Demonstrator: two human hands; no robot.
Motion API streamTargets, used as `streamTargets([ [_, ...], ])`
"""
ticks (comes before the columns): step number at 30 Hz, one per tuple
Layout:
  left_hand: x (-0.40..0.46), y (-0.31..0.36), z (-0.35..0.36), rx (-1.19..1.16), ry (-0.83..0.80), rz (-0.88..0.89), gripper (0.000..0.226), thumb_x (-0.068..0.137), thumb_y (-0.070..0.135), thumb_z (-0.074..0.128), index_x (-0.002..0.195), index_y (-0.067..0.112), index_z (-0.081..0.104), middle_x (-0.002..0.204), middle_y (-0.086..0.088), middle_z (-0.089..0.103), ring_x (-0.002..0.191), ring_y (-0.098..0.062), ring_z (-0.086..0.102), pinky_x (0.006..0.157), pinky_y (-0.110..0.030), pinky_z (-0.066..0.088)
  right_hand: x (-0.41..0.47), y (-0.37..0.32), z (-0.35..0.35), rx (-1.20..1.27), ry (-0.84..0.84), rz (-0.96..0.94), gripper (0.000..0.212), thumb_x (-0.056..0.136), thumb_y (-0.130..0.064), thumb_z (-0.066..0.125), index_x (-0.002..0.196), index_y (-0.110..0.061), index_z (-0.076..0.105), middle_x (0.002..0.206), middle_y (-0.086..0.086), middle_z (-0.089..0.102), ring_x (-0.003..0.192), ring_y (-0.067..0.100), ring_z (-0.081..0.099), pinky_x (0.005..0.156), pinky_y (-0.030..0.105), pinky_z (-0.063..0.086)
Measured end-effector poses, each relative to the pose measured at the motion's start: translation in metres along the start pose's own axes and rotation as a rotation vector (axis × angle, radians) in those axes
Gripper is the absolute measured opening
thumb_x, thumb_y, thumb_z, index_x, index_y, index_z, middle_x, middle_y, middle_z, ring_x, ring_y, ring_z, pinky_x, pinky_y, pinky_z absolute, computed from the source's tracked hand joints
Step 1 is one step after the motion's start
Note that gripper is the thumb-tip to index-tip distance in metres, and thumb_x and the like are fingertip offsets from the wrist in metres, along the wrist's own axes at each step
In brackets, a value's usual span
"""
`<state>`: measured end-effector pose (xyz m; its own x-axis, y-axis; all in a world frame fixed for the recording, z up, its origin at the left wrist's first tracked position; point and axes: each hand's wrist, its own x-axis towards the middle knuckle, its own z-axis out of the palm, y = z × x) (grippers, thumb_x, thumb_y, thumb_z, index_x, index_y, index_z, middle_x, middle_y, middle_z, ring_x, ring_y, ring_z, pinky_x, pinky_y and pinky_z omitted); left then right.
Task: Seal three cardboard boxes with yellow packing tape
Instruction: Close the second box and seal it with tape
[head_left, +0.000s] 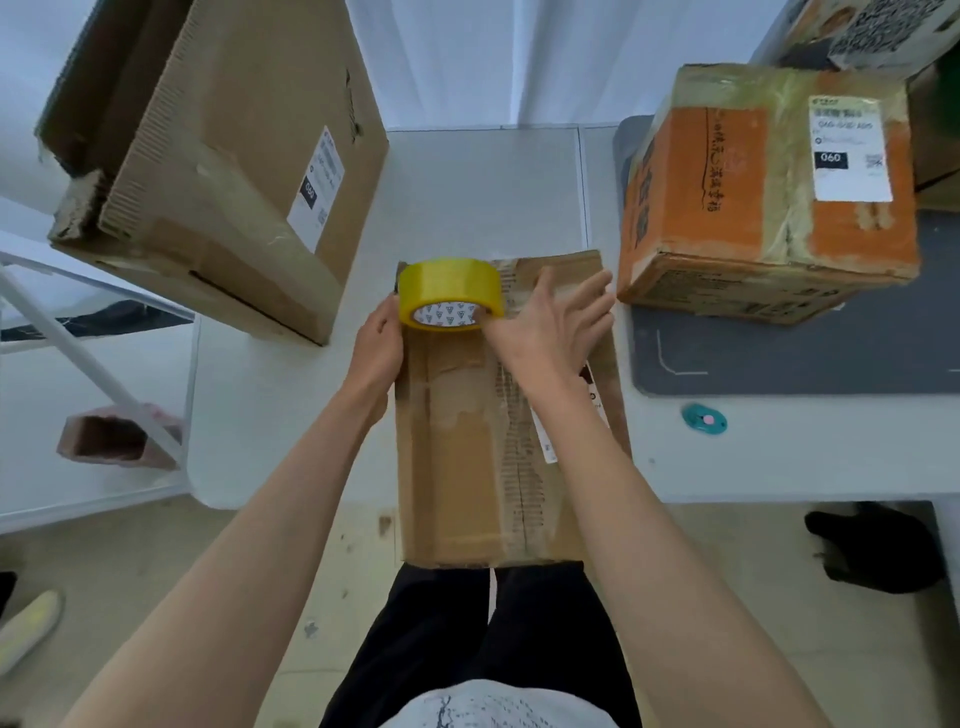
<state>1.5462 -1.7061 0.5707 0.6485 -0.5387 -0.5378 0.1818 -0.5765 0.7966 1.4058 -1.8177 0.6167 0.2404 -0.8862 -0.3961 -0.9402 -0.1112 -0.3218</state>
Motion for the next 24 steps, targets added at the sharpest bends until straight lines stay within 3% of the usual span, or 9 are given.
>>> streamTargets([
  [2,-0.001,-0.008,0.001,-0.024,0.075,0.017,0.037,0.108,0.036,0.040,0.139,0.026,0.055,0.135,0.004,0.060,0.125,-0.013,0.057,0.106,-0.038,0.049,-0.007,-0.007,0.011,0.011,0.048,-0.021,0.094,0.082,-0.079,0.055,0.149,-0.017,0.033,0.158,0.042,-0.012,0.148,0.059,-0.007,0.120,0.060,0.003],
  [6,0.000,-0.005,0.016,-0.032,0.161,0.005,0.034,0.107,0.028,0.039,0.140,0.026,0.048,0.133,-0.002,0.059,0.121,-0.019,0.058,0.101,-0.039,0.050,-0.007,-0.004,0.026,0.029,0.139,-0.016,0.083,0.081,-0.080,0.055,0.136,-0.019,0.043,0.159,0.040,-0.011,0.148,0.057,-0.008,0.120,0.059,0.002],
  [12,-0.001,-0.012,0.021,0.183,0.279,0.058,0.040,0.109,0.045,0.034,0.134,0.023,0.056,0.125,-0.007,0.067,0.113,-0.029,0.059,0.086,-0.038,0.043,-0.008,-0.006,0.029,0.084,0.163,-0.073,0.041,0.089,-0.058,0.062,0.120,-0.032,0.059,0.166,0.027,-0.001,0.148,0.058,-0.009,0.121,0.061,0.002],
  [14,0.002,-0.015,0.019,0.234,0.290,0.057,0.050,0.107,0.055,0.030,0.128,0.020,0.058,0.115,-0.007,0.068,0.107,-0.030,0.060,0.079,-0.036,0.037,-0.007,-0.002,0.024,0.094,0.173,-0.066,0.036,0.092,-0.051,0.056,0.120,-0.029,0.059,0.166,0.018,0.017,0.149,0.055,0.001,0.120,0.062,0.009],
  [16,0.002,-0.016,0.018,0.251,0.303,0.049,0.053,0.105,0.059,0.029,0.123,0.019,0.059,0.100,-0.004,0.067,0.098,-0.030,0.061,0.077,-0.036,0.035,-0.008,0.010,0.010,0.166,0.239,-0.090,0.042,0.089,-0.047,0.039,0.116,-0.019,0.055,0.148,0.012,0.049,0.143,0.048,0.030,0.113,0.060,0.027],
  [17,0.001,-0.016,0.018,0.250,0.304,0.050,0.054,0.105,0.060,0.028,0.122,0.019,0.059,0.093,-0.001,0.065,0.094,-0.028,0.061,0.076,-0.036,0.035,-0.009,0.018,0.004,0.236,0.294,-0.121,0.039,0.088,-0.044,0.034,0.110,-0.017,0.051,0.129,0.010,0.061,0.129,0.042,0.047,0.104,0.056,0.037],
  [19,-0.002,-0.014,0.019,0.247,0.298,0.048,0.053,0.105,0.060,0.028,0.126,0.021,0.058,0.088,0.004,0.061,0.091,-0.025,0.061,0.076,-0.035,0.036,-0.010,0.036,-0.004,0.374,0.368,-0.160,0.024,0.090,-0.040,0.037,0.102,-0.019,0.040,0.101,0.004,0.065,0.100,0.031,0.061,0.087,0.042,0.041],
  [21,-0.005,-0.013,0.020,0.233,0.299,0.057,0.051,0.106,0.058,0.029,0.135,0.024,0.054,0.098,0.005,0.063,0.097,-0.023,0.061,0.080,-0.035,0.037,-0.012,0.044,-0.005,0.403,0.377,-0.181,0.029,0.092,-0.045,0.043,0.112,-0.024,0.041,0.098,-0.002,0.064,0.096,0.021,0.060,0.086,0.034,0.035],
  [24,-0.008,-0.012,0.017,0.174,0.263,0.141,0.053,0.105,0.059,0.031,0.148,0.031,0.042,0.135,0.001,0.062,0.118,-0.018,0.059,0.097,-0.038,0.042,-0.008,0.045,0.001,0.359,0.361,-0.230,0.037,0.094,-0.037,0.053,0.130,-0.029,0.051,0.114,-0.004,0.065,0.116,0.022,0.049,0.097,0.038,0.036],
])
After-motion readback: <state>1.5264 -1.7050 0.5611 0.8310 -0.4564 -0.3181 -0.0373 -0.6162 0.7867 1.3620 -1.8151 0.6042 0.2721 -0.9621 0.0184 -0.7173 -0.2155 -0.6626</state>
